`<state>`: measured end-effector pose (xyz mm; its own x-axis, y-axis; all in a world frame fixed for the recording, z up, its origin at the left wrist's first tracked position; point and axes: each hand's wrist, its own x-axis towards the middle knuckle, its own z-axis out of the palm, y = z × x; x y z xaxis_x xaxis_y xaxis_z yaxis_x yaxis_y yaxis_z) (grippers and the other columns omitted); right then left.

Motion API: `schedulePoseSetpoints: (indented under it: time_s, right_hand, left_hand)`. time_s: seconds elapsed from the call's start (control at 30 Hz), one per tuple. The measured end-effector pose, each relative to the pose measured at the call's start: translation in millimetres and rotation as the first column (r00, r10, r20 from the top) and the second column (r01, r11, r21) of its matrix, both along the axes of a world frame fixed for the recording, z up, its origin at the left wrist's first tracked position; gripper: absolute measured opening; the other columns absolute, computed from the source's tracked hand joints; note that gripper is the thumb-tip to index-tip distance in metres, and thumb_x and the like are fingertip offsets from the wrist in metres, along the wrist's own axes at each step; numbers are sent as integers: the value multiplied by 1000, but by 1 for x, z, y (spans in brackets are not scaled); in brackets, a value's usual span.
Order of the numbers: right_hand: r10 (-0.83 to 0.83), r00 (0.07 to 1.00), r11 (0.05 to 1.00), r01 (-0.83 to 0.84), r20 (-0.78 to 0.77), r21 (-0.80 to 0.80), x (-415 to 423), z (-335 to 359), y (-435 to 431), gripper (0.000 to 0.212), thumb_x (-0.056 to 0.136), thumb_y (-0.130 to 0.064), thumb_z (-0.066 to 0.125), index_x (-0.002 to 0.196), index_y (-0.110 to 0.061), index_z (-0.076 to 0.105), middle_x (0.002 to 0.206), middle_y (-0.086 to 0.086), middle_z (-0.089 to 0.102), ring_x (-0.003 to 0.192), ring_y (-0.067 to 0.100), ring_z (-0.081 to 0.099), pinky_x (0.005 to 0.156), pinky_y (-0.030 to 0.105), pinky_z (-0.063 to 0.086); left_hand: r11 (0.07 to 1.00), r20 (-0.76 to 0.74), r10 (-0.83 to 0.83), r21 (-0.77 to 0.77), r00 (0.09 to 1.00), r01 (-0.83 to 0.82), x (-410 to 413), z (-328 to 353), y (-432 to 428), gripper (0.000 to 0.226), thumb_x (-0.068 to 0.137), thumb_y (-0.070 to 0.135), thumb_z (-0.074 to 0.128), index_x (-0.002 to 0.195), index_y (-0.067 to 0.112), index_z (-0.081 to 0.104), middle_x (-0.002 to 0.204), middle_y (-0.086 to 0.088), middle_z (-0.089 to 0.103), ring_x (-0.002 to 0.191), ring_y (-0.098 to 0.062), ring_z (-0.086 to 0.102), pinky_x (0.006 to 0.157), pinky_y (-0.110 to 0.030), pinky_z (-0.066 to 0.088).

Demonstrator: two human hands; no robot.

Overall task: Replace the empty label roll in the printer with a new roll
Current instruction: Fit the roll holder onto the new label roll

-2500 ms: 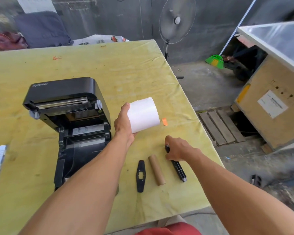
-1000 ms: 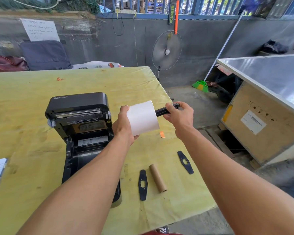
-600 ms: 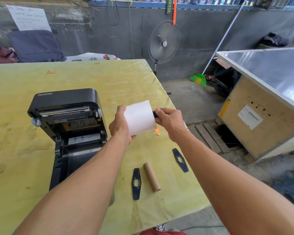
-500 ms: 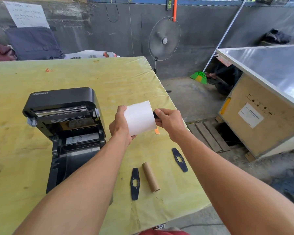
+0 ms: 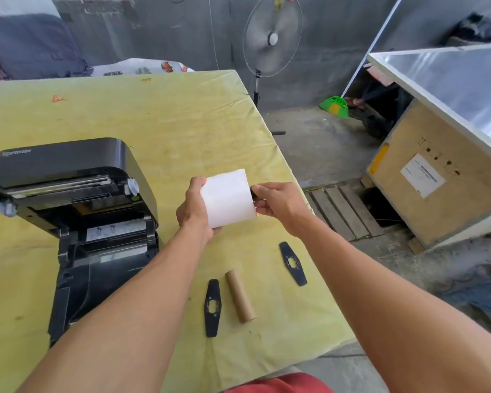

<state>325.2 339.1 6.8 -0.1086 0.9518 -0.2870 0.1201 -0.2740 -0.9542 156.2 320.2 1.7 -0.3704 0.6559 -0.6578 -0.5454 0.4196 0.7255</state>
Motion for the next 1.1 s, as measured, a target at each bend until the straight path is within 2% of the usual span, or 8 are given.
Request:
schedulePoseSetpoints:
  time_s: [0.1,0.2,0.37,0.47,0.6,0.73,0.93,1.1]
  right_hand:
    - [-1,1000,1000,1,29,7,6,-2,0,17,94,-24,64,83,-21,76,78,2,70,66,12,66,66,25,60]
    - [-69,955,991,33,289,129,17,-11,0,17,94,-38,62,90,-27,75,93,-1,73,91,18,68,83,36,56]
    - [47,607,969,-221,794,111,45,-34,-20,41,92,-43,65,124,-18,67,123,7,67,109,22,64,91,34,49]
    - [125,420,942,-334,899,26,58,-51,-38,46,92,-46,64,130,-20,62,129,9,60,115,27,57,94,38,48]
    - [172,303,919,-393,937,-41,61,-62,-59,45,92,-48,61,126,-19,62,121,8,58,108,27,56,85,38,51]
    - [207,260,917,-387,943,-95,59,-68,-72,40,89,-51,64,107,-15,62,110,7,56,96,26,56,80,38,52]
    - [218,210,934,-329,953,-141,56,-79,-77,50,88,-54,67,106,-8,61,97,4,46,85,23,49,71,37,48]
    - [223,284,944,-302,933,-133,53,-78,-69,21,95,-30,62,86,-12,58,100,9,51,77,27,50,64,35,44]
  left_hand:
    - [1000,5,-13,2,1000,13,2,-4,3,48,56,51,70,93,21,63,87,-5,70,69,-29,67,59,-36,54]
    - [1000,8,-25,2,1000,25,4,-7,5,49,56,52,70,94,21,63,87,-4,69,70,-30,68,62,-37,54]
    - [999,16,-32,5,999,32,3,-8,2,48,57,51,70,94,21,62,89,-4,69,71,-29,68,57,-38,56]
    - [999,11,-37,6,999,37,-1,-9,-2,48,56,51,71,93,22,62,88,-4,70,71,-29,69,59,-38,56]
    - [999,1,-44,8,999,44,-5,-11,-9,46,56,52,70,91,22,62,87,-4,71,70,-29,69,61,-38,55]
    - [999,-1,-51,11,999,51,-7,-13,-15,47,56,52,70,91,21,63,85,-3,70,69,-29,69,57,-37,55]
    - [998,-13,-57,2,998,57,-5,-16,-18,47,55,51,71,90,21,64,83,-2,71,66,-29,69,64,-41,54]
    - [998,-12,-59,2,998,59,-3,-17,-14,46,53,51,71,88,21,64,81,-2,71,66,-29,69,65,-43,54]
